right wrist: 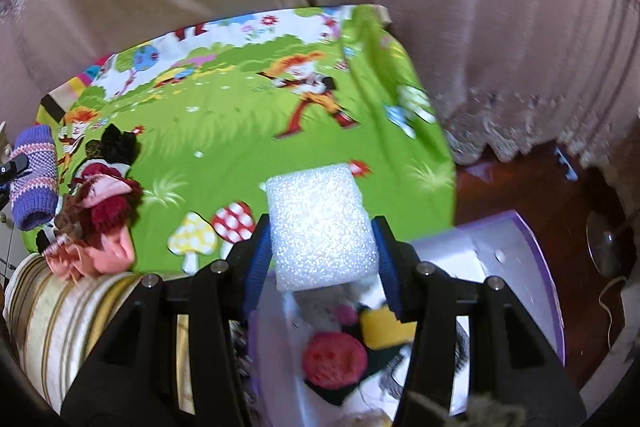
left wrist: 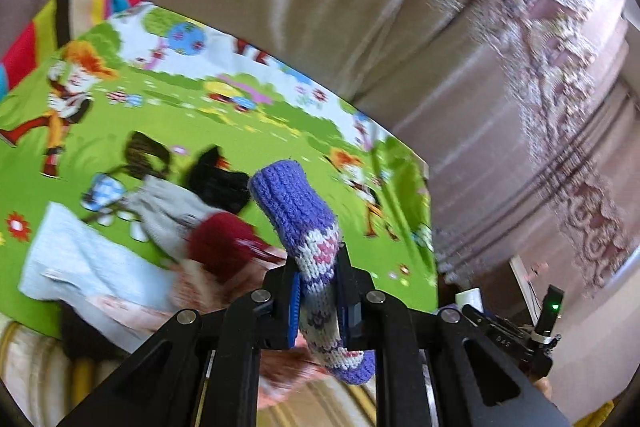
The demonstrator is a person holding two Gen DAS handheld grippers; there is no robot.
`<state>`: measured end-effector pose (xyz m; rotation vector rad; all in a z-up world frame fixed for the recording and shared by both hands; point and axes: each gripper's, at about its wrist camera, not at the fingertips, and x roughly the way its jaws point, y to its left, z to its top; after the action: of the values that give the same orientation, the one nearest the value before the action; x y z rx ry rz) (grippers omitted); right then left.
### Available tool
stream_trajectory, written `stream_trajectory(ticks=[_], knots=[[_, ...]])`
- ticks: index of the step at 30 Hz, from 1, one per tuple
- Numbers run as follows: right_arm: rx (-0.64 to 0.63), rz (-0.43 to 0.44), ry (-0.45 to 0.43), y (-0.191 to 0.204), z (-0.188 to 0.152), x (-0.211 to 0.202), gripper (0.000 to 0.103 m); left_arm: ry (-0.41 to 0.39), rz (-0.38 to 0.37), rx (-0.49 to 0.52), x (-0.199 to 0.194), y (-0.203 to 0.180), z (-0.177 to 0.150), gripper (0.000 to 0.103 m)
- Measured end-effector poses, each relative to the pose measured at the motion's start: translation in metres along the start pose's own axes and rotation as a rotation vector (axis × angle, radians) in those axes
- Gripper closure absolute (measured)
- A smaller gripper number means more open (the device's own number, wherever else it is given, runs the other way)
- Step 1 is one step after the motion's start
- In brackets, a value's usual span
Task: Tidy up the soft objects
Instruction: 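Carry the mitten and foam block over the box and open both grippers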
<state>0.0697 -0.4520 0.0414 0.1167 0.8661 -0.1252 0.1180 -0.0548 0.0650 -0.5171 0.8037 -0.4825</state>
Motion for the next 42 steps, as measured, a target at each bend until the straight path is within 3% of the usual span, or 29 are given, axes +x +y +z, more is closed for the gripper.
stream_trajectory(ticks=[8,14,26,33,37,39,42], knots=[[0.058,-0.024,0.032,-0.038,-0.039,-0.012,0.05,0.107,-0.101,0.075,0.028,-0.059,-0.018,0.088],[0.084,-0.041,0.029,-0.058,-0.058,-0.025,0.05,0.218,-0.17,0.128,0.058,-0.11,-0.054,0.088],[0.164,-0.082,0.016,-0.103,-0.09,-0.043,0.05,0.411,-0.209,0.253,0.099,-0.186,-0.138,0.088],[0.165,-0.155,-0.01,-0.117,-0.095,-0.054,0.05,0.488,-0.222,0.293,0.114,-0.205,-0.167,0.088],[0.165,-0.183,-0.01,-0.121,-0.098,-0.058,0.05,0.543,-0.197,0.312,0.128,-0.206,-0.178,0.073],[0.164,-0.201,-0.008,-0.124,-0.099,-0.058,0.05,0.559,-0.173,0.309,0.13,-0.204,-0.18,0.06],[0.165,-0.223,-0.011,-0.127,-0.1,-0.058,0.05,0.55,-0.154,0.291,0.127,-0.197,-0.177,0.055]])
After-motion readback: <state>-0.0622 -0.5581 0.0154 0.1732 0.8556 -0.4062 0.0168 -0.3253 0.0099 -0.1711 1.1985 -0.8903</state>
